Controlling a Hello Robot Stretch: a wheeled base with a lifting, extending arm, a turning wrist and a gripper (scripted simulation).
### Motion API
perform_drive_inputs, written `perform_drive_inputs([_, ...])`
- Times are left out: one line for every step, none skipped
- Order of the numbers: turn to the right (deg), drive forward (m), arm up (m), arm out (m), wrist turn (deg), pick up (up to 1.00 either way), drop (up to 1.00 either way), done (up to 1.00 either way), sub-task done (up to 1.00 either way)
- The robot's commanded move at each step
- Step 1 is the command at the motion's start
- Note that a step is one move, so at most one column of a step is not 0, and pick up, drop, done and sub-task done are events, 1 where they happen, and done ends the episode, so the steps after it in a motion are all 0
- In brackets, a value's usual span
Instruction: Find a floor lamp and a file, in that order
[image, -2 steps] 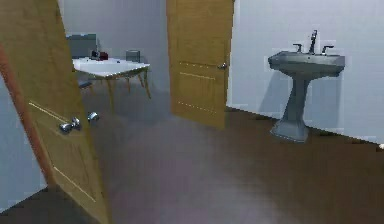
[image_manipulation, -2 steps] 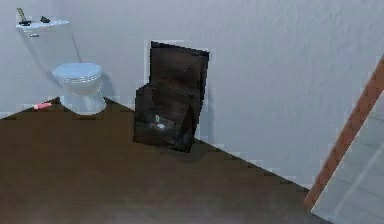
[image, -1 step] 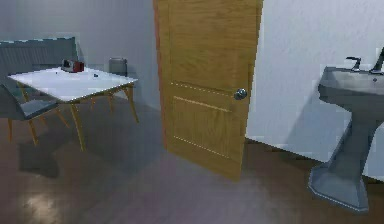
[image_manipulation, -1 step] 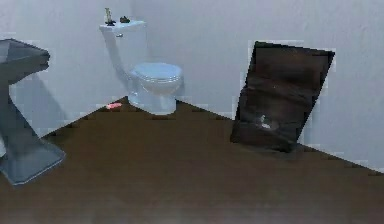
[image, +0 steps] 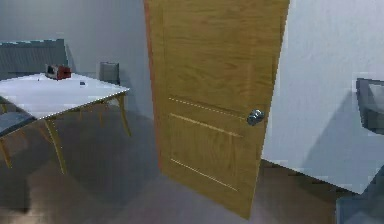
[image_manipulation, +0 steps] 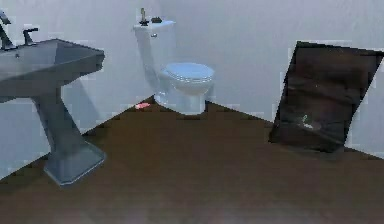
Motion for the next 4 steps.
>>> perform_drive_inputs([-45.0,0.00,0.00,0.00,0.0,0.00,0.00,0.00,0.00])
perform_drive_inputs([-6.0,0.00,0.00,0.00,0.0,0.00,0.00,0.00,0.00])
perform_drive_inputs([0.0,1.00,0.00,0.00,0.0,0.00,0.00,0.00,0.00])
perform_drive_inputs([-6.0,0.00,0.00,0.00,0.0,0.00,0.00,0.00,0.00])
